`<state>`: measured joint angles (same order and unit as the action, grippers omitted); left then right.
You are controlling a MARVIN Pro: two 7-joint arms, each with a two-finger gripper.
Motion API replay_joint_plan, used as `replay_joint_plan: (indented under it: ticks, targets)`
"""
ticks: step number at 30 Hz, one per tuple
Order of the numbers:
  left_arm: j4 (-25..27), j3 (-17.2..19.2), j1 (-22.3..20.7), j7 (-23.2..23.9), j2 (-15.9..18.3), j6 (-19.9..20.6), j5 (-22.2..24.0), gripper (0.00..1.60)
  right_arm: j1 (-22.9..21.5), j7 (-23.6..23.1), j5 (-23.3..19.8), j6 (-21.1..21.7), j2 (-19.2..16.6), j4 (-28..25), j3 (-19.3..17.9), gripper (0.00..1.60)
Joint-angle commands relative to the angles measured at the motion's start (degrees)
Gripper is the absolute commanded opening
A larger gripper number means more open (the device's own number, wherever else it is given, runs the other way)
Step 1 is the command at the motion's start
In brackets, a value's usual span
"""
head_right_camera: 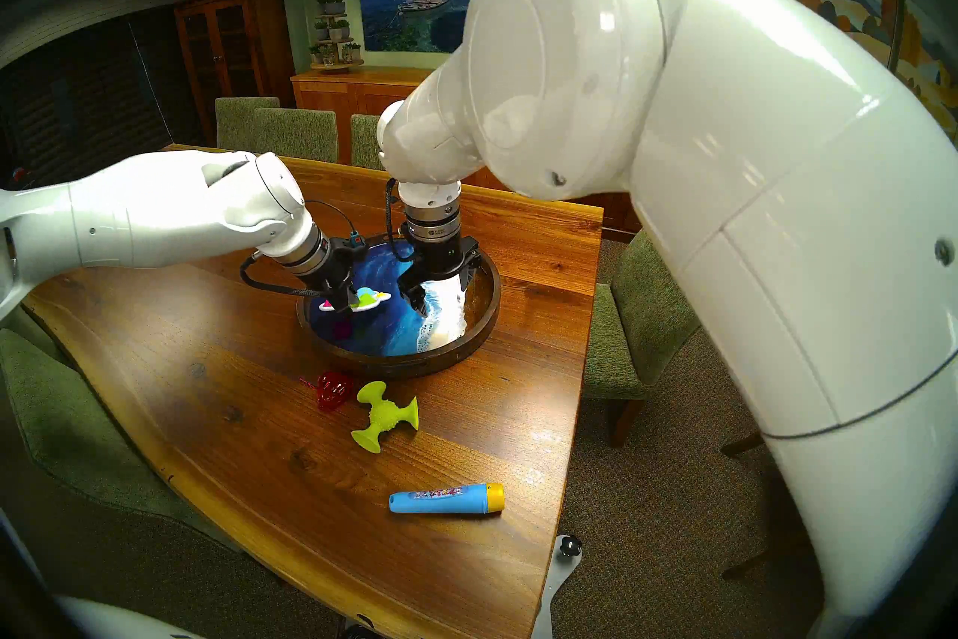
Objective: Put toys in center tray
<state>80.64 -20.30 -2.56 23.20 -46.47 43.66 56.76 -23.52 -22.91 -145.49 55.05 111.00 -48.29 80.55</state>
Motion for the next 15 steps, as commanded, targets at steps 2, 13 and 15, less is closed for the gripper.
replay_joint_plan:
  ticks: [2,13,15]
  targets:
    - [-7.61,0.73,-0.46,3.38,-6.80,1.35,0.85,0.00,-1.72,-0.17,-0.04,-0.05,-0.23,1.00,-0.20,1.60]
    - [-5.75,1.65,-4.78,10.09,-0.87,3.02,1.88,1.60,-1.67,-0.08,-0.04,-0.05,-0.25,0.99,-0.23,1.60]
    - [-4.29,2.18,-5.85,11.02,1.63,3.83,1.39,1.60,-1.65,-0.06,-0.04,-0.05,-0.25,0.99,-0.23,1.60]
